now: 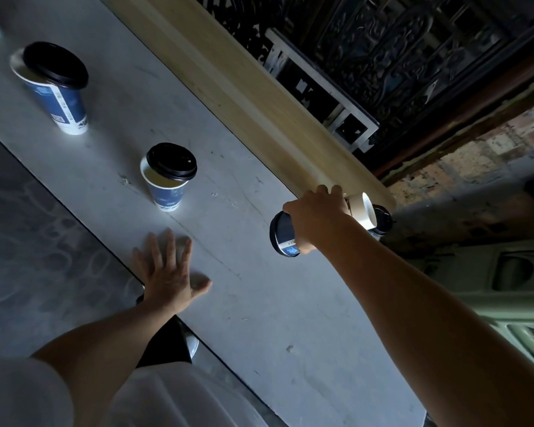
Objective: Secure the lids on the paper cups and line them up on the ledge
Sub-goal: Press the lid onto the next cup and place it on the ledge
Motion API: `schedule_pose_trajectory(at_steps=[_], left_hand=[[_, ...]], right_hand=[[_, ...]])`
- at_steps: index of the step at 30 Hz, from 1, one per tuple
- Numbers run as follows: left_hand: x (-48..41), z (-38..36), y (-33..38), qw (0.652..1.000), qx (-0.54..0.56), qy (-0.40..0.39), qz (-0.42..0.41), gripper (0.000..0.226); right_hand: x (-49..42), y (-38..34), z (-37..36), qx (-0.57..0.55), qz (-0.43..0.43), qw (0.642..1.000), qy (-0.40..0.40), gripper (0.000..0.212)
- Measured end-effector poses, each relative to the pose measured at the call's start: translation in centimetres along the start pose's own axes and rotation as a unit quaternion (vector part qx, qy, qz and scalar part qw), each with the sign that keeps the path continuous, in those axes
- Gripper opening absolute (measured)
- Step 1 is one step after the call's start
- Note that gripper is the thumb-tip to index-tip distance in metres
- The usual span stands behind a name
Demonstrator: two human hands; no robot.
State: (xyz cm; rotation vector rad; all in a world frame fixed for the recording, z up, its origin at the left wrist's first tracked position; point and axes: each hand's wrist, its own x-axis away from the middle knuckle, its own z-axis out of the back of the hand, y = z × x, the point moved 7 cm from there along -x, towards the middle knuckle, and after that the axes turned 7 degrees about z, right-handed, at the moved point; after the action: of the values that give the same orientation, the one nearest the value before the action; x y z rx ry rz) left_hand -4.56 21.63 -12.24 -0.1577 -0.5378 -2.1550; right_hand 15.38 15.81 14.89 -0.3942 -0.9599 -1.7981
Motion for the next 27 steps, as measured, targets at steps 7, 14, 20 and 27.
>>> schedule_pose_trajectory(at_steps=[7, 14, 20, 27], left_hand=[[-0.2, -0.5, -0.4, 0.999, -0.024, -0.035, 0.026, 0.123], [-0.4, -0.4, 0.0, 0.995, 0.014, -0.08, 0.063, 0.124], [-1.2, -0.1, 4.3, 0.995, -0.033, -0.088, -0.03, 0.108], [-5.4, -0.6, 10.8, 0.986, -0.07, -0.087, -0.124, 0.101]], right_hand=[[0.6, 0.5, -1.7, -0.317, 0.039, 0.946, -0.053, 0.073], [0.7, -0.1, -5.3, -0.672, 0.088, 0.722, -0.14, 0.06], [-1.5, 0.2, -7.7, -0.819, 0.126, 0.551, -0.098, 0.06], [-7.1, 4.5, -10.1, -0.938, 0.085, 0.33, 0.065, 0.081]])
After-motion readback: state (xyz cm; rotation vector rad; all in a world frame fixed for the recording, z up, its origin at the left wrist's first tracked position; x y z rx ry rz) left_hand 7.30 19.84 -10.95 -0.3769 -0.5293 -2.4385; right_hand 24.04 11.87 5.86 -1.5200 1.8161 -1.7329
